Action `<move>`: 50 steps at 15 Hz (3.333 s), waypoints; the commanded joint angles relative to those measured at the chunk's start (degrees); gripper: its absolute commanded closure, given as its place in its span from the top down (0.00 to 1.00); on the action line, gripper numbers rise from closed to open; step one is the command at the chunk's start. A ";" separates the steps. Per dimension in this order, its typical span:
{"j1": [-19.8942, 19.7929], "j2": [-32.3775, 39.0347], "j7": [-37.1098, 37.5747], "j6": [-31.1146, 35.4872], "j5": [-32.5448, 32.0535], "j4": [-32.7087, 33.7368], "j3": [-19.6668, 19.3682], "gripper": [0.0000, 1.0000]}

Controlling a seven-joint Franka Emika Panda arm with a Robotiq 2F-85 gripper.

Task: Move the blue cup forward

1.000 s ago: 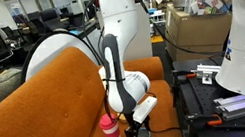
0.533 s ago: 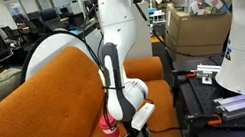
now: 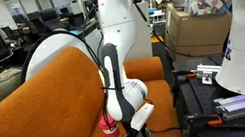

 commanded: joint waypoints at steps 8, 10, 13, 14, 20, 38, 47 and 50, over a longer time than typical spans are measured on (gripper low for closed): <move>-0.78 2.92 1.45 -0.28 -3.17 4.98 -2.02 1.00; -0.90 3.93 1.48 -0.51 -3.17 5.80 -1.97 1.00; -0.79 5.09 1.60 -0.69 -3.19 6.92 -1.96 1.00; -0.83 5.43 1.59 -0.74 -3.18 7.23 -1.92 1.00; -0.86 6.22 1.54 -1.09 -3.24 7.75 -1.85 0.45; 1.84 -0.17 8.40 1.45 -1.05 -0.47 -1.33 0.03; 11.84 -15.34 17.96 2.27 -0.58 -8.50 -0.15 0.03; 20.99 -20.41 23.82 2.61 -1.82 -8.54 -5.94 0.03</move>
